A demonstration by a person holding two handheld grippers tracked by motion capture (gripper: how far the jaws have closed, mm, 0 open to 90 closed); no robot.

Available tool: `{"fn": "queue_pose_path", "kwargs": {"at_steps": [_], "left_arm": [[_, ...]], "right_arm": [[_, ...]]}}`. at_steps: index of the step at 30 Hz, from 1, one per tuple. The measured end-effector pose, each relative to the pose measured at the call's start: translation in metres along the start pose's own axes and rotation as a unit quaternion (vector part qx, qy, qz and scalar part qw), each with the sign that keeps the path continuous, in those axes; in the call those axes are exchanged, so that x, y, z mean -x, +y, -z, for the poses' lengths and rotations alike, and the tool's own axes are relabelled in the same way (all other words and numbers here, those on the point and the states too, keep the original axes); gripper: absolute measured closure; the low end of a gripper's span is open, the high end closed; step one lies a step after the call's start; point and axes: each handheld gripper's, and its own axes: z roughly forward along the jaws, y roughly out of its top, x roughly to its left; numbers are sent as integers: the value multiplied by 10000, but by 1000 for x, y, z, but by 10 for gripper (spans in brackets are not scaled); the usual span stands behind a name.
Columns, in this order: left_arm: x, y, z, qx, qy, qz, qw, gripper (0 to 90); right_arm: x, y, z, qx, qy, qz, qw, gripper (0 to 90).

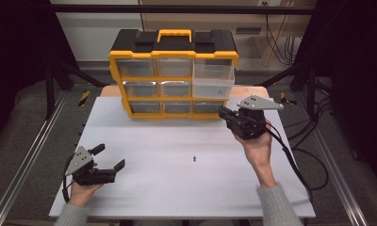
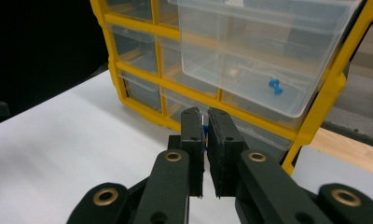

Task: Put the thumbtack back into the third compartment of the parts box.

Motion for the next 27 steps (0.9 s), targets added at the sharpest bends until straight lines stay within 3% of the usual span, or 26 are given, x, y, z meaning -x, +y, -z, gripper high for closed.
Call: {"fn": "queue_pose_path", "kwargs": {"at_steps": [27], "left_arm": [[0,1,1,24,9,5,10000,12]], "right_arm": [[4,49,8,254,-174,27,9995,857]]}}
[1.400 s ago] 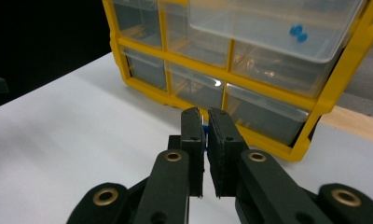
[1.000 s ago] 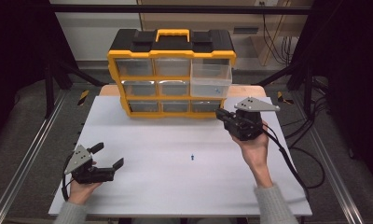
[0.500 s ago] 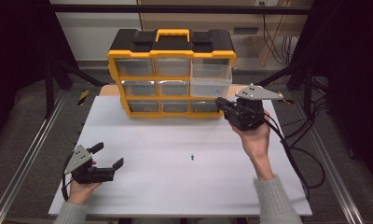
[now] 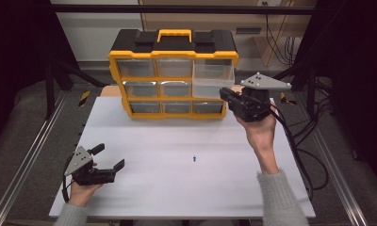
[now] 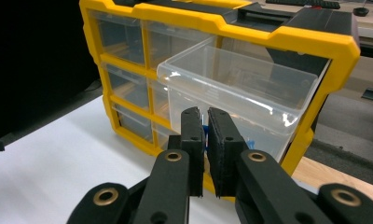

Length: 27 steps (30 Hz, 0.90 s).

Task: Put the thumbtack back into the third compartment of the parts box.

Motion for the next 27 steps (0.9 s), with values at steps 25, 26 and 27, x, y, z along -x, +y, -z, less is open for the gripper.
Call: {"fn": "queue_pose_path", "kwargs": {"at_steps": [25,26,27], "left_arm": [[-1,0,0,0,1,3,10000,12],[-1,0,0,-3,2,1,10000,12],[-1,0,0,-1,2,4,10000,12]], "right_arm": [[11,29,-14,67,-256,5,9996,857],[11,29,-15,73,-272,18,9996,857],[12,30,-17,78,-295,6,9995,857]]}}
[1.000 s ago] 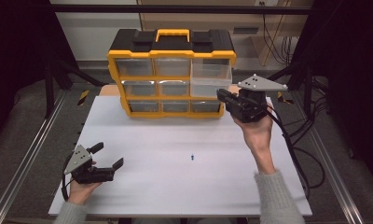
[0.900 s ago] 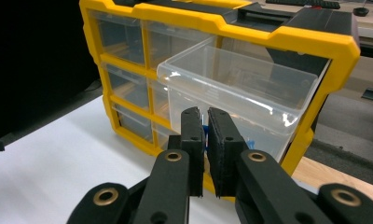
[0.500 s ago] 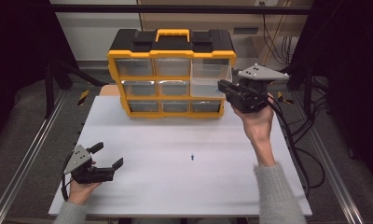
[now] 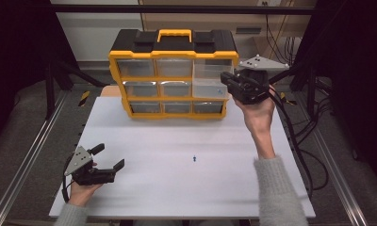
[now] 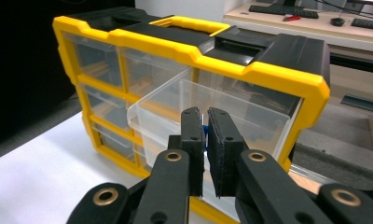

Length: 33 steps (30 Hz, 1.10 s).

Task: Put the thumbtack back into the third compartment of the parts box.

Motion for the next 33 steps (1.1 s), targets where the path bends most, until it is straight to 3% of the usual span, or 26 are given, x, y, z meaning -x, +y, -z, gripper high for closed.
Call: {"fn": "queue_pose_path", "kwargs": {"at_steps": [23,33], "left_arm": [[-1,0,1,18,-2,-11,10000,12],[0,0,0,-10,7,-8,10000,13]], "right_arm": [[15,0,-33,-318,-361,14,9988,854],[20,-3,-41,-463,-377,-53,9982,852]]}}
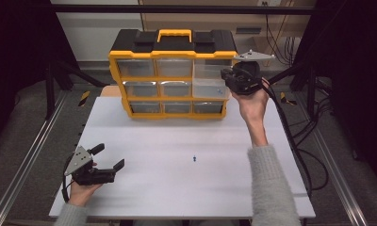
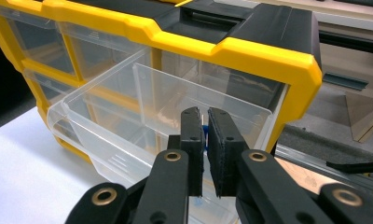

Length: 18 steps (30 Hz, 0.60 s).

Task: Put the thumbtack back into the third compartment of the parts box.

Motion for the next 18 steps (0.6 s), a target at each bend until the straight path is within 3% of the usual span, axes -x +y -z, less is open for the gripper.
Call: {"fn": "queue_pose_path", "kwargs": {"at_steps": [4,9,18], "left_arm": [[0,0,1,22,-3,-7,10000,13],[-1,0,0,20,-4,-4,10000,13],[-1,0,1,23,-1,1,10000,12]], "right_arm": [[2,1,-2,-42,-11,-36,10000,843],[4,1,-1,-50,-100,-70,9999,739],[2,3,21,406,57,38,9992,577]]}}
